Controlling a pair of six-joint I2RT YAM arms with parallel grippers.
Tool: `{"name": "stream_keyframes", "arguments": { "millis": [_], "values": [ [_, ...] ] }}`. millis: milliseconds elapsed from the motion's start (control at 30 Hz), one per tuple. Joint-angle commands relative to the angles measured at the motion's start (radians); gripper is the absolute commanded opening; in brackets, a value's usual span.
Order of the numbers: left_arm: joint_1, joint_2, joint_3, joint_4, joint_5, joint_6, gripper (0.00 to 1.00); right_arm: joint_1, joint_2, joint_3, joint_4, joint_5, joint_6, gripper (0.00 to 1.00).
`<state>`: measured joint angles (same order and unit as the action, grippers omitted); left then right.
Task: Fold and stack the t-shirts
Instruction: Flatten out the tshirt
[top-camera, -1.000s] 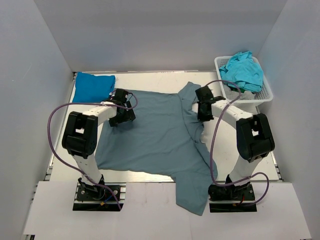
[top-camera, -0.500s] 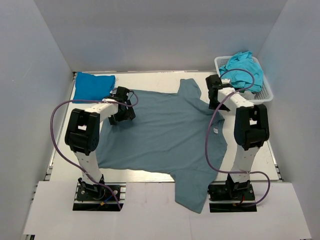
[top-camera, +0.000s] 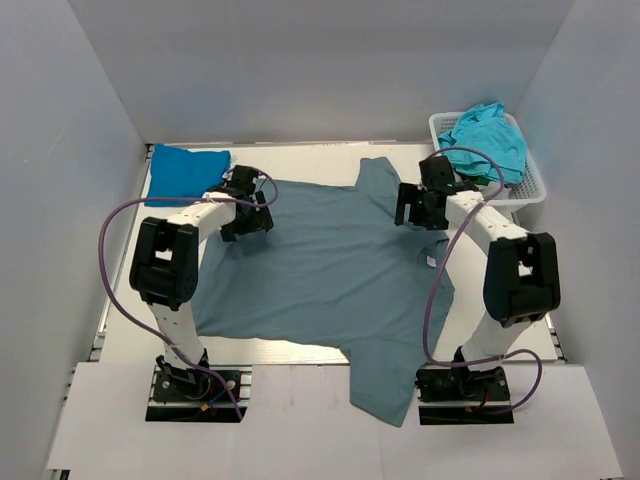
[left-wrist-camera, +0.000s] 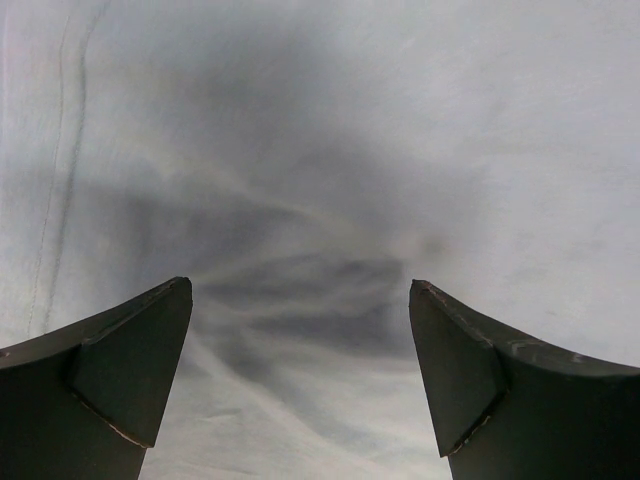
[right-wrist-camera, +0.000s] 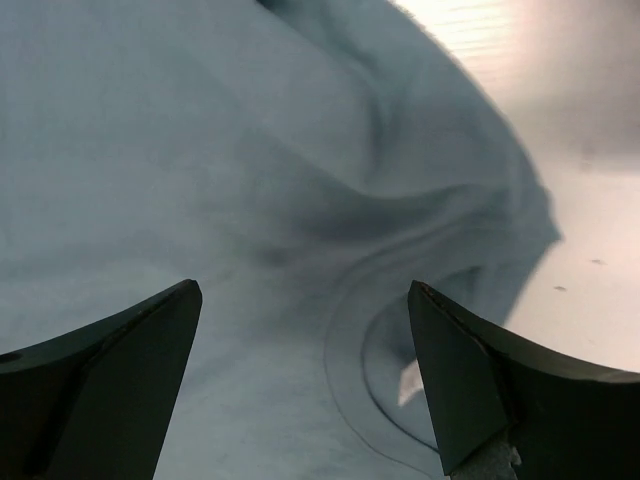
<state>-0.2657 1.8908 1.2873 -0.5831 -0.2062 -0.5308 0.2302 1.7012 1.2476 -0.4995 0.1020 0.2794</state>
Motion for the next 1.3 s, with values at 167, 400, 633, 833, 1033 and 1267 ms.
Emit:
{"name": "stream_keyframes", "arguments": {
  "millis": [167, 400, 633, 833, 1033, 1267],
  "values": [
    [0.011, -0.015, 0.222, 0.035, 0.037, 0.08, 0.99, 0.03, 0.181, 0.192, 0.108, -0.174, -0.095, 0.9],
    [0.011, 0.233, 0.484, -0.01, 0.014, 0.126, 0.99, 0.04, 0.402, 0.441, 0.069, -0.136, -0.086, 0.9],
    [0.02, 0.338, 0.573, 0.022, 0.014, 0.126, 0.99, 0.031, 0.639, 0.705, -0.014, -0.012, -0.026, 0.9],
    [0.029, 0.41, 0.65, 0.045, 0.005, 0.126, 0.99, 0.017, 0.817, 0.941, -0.129, 0.188, 0.118, 0.9],
    [0.048, 0.553, 0.823, -0.035, 0.031, 0.117, 0.99, -0.031, 0.873, 0.971, -0.101, 0.13, 0.149, 0.9],
    [0.057, 0.565, 0.868, 0.006, 0.134, 0.15, 0.99, -0.026, 0.833, 1.013, -0.027, 0.11, 0.018, 0.9]
  ]
}}
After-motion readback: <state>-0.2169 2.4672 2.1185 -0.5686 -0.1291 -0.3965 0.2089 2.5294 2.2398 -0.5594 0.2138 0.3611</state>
